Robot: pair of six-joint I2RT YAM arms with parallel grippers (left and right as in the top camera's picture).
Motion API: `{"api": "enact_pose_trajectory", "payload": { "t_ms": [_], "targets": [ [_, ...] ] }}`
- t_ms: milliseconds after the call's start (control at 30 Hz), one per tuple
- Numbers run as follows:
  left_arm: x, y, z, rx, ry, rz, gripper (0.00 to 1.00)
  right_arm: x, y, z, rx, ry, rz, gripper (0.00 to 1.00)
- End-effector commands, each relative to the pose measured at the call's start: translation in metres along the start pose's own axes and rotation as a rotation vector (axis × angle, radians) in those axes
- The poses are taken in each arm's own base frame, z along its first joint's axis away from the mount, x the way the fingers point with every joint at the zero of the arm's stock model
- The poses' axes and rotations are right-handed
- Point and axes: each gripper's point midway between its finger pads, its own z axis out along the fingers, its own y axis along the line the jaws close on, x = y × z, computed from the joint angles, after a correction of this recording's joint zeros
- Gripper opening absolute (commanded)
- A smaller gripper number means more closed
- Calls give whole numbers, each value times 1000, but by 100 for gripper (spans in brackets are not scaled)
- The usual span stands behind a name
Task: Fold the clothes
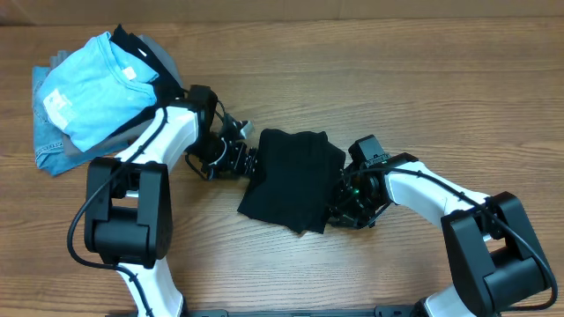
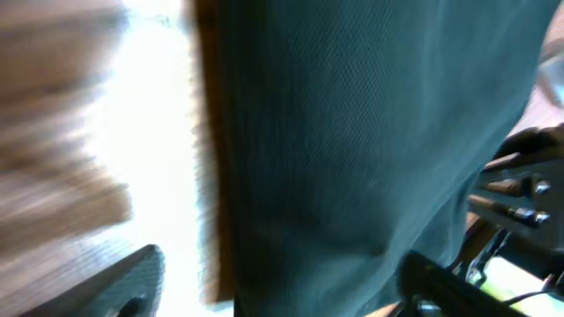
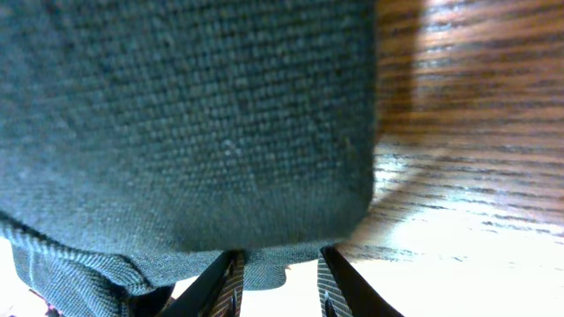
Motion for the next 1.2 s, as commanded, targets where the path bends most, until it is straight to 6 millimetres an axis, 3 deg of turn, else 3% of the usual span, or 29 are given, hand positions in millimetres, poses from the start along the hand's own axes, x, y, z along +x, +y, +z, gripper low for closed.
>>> {"api": "enact_pose_trajectory", "payload": {
  "t_ms": [0, 133, 267, 533, 667, 767, 833, 900, 1033, 1167],
  "targets": [
    [-15, -13, -10, 75, -73, -36, 100, -2, 5, -3, -19, -6, -4, 32],
    [-24, -27, 2, 86, -94, 25, 100, -3, 7, -3, -24, -8, -7, 32],
    [-18, -33, 23, 87, -82, 36, 100, -2, 6, -3, -23, -7, -7, 32],
    [3, -20, 60, 115, -82, -55, 100, -3, 7, -3, -26, -8, -9, 32],
    [-2, -36, 70, 228, -131, -32, 100, -3, 9, -3, -33, -8, -11, 32],
    [-4, -45, 74, 236, -141, 13, 91, -3, 8, -3, -32, -8, -11, 32],
    [-7, -53, 78, 234, -151, 52, 70, -3, 8, -3, -32, -7, -11, 32],
    [-9, -57, 81, 226, -156, 77, 61, -2, 8, -3, -31, -5, -9, 31],
    [-8, -53, 85, 190, -151, 42, 64, -3, 8, -9, -23, -16, -23, 27],
    [-4, -50, 85, 186, -137, 24, 67, -22, 3, -43, 44, -123, 0, 26]
  ]
}}
